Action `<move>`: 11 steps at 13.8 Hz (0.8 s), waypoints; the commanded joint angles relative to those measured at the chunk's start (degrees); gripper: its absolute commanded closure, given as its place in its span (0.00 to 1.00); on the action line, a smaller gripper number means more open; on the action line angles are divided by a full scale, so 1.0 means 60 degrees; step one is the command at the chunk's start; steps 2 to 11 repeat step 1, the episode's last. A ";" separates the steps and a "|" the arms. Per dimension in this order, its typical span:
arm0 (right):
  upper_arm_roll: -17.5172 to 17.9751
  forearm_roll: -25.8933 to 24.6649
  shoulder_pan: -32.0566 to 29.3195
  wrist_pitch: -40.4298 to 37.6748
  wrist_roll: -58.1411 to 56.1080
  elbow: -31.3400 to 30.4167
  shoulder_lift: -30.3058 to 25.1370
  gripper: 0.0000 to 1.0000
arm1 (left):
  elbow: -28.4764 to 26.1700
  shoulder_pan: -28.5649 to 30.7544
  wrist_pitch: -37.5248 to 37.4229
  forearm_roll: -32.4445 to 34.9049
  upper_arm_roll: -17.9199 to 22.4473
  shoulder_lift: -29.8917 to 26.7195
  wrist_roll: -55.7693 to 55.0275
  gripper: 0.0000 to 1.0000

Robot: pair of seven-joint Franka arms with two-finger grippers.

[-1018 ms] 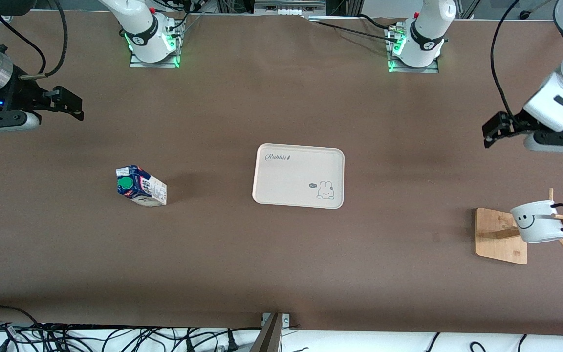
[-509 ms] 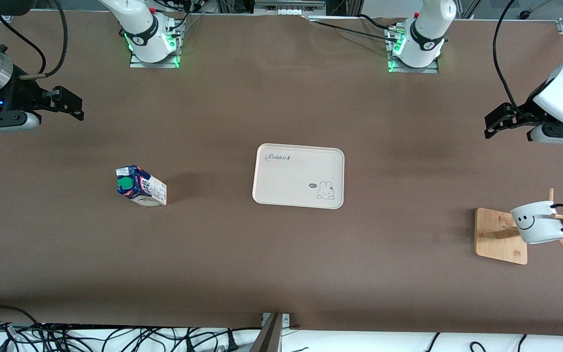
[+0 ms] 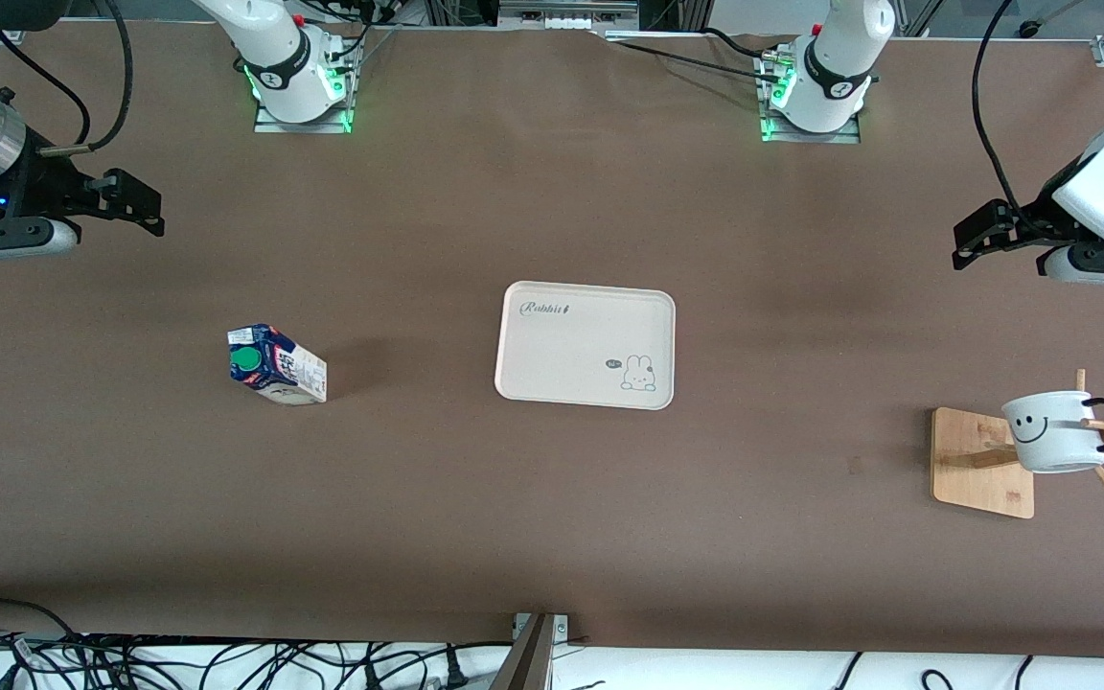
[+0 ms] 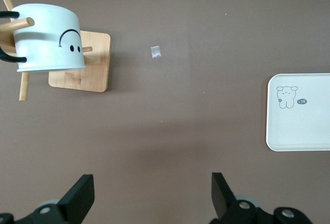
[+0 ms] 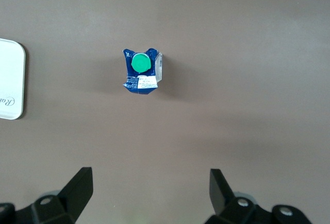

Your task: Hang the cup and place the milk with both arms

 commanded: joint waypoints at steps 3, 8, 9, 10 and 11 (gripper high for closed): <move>0.0073 0.0148 -0.0071 -0.0167 0.0064 0.0112 -0.0013 0.00 | 0.0477 0.0012 -0.0336 0.0017 -0.0060 0.0281 0.0162 0.00; 0.0073 0.0148 -0.0071 -0.0167 0.0064 0.0112 -0.0013 0.00 | 0.0477 0.0012 -0.0336 0.0017 -0.0060 0.0281 0.0162 0.00; 0.0073 0.0148 -0.0071 -0.0167 0.0064 0.0112 -0.0013 0.00 | 0.0477 0.0012 -0.0336 0.0017 -0.0060 0.0281 0.0162 0.00; 0.0073 0.0148 -0.0071 -0.0167 0.0064 0.0112 -0.0013 0.00 | 0.0477 0.0012 -0.0336 0.0017 -0.0060 0.0281 0.0162 0.00; 0.0073 0.0148 -0.0071 -0.0167 0.0064 0.0112 -0.0013 0.00 | 0.0477 0.0012 -0.0336 0.0017 -0.0060 0.0281 0.0162 0.00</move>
